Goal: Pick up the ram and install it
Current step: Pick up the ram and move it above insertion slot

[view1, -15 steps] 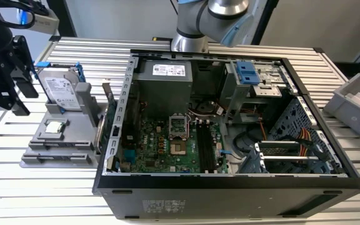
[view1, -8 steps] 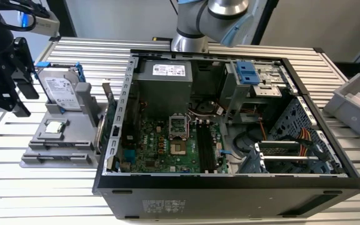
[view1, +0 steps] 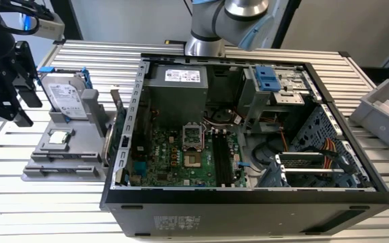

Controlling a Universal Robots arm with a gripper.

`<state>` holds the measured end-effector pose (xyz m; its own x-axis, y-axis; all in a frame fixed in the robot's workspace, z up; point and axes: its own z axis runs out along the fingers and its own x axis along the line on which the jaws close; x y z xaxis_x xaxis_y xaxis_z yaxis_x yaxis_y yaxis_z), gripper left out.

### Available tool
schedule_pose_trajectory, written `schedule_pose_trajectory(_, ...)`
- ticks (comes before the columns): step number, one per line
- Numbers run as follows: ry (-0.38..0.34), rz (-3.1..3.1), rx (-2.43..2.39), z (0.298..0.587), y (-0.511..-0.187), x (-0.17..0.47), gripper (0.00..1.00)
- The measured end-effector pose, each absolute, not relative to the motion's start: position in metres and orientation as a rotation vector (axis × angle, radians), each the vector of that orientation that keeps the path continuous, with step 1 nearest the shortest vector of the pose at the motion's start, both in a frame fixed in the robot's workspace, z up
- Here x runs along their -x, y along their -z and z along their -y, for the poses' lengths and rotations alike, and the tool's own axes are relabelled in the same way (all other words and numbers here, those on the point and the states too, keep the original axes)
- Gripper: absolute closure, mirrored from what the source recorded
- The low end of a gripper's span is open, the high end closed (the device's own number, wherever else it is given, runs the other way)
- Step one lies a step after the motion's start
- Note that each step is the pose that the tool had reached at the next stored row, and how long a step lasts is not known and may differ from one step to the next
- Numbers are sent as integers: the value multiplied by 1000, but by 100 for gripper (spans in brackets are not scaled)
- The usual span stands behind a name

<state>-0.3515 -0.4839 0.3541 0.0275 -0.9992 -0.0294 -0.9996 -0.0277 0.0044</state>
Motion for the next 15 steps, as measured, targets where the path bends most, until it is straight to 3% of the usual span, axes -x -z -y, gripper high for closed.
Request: schedule_pose_trajectory(15,-36,-2179,2241,484,-347,352,0)
